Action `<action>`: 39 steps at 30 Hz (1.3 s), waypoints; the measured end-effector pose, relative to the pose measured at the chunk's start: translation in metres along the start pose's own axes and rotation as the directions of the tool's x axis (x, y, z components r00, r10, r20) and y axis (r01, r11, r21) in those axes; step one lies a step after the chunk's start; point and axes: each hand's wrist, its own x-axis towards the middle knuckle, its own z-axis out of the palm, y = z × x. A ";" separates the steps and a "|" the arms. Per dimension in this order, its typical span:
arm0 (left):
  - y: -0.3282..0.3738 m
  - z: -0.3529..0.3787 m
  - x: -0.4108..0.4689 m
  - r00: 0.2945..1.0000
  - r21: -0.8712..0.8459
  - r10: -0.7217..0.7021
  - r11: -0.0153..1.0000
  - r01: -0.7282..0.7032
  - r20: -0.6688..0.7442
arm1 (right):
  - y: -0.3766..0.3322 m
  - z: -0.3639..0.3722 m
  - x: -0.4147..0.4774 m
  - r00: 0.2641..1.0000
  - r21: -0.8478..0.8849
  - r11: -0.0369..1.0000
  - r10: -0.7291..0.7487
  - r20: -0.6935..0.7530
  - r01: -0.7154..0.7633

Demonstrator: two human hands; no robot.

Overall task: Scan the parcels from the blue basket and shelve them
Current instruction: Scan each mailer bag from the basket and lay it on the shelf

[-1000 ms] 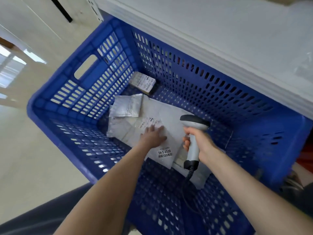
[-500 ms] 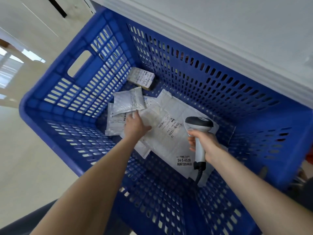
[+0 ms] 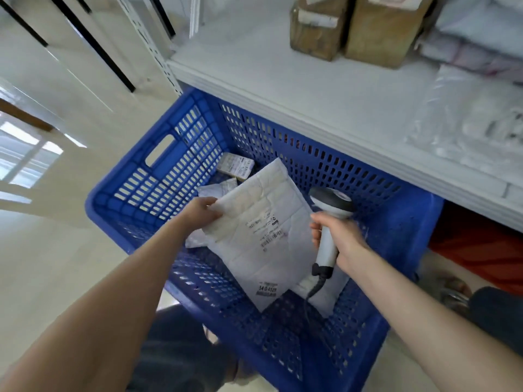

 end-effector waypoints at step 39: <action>0.120 0.033 -0.209 0.985 -0.793 0.174 0.600 -0.103 0.004 | -0.063 -0.085 -0.206 0.924 0.092 0.920 -0.380 -0.029 0.381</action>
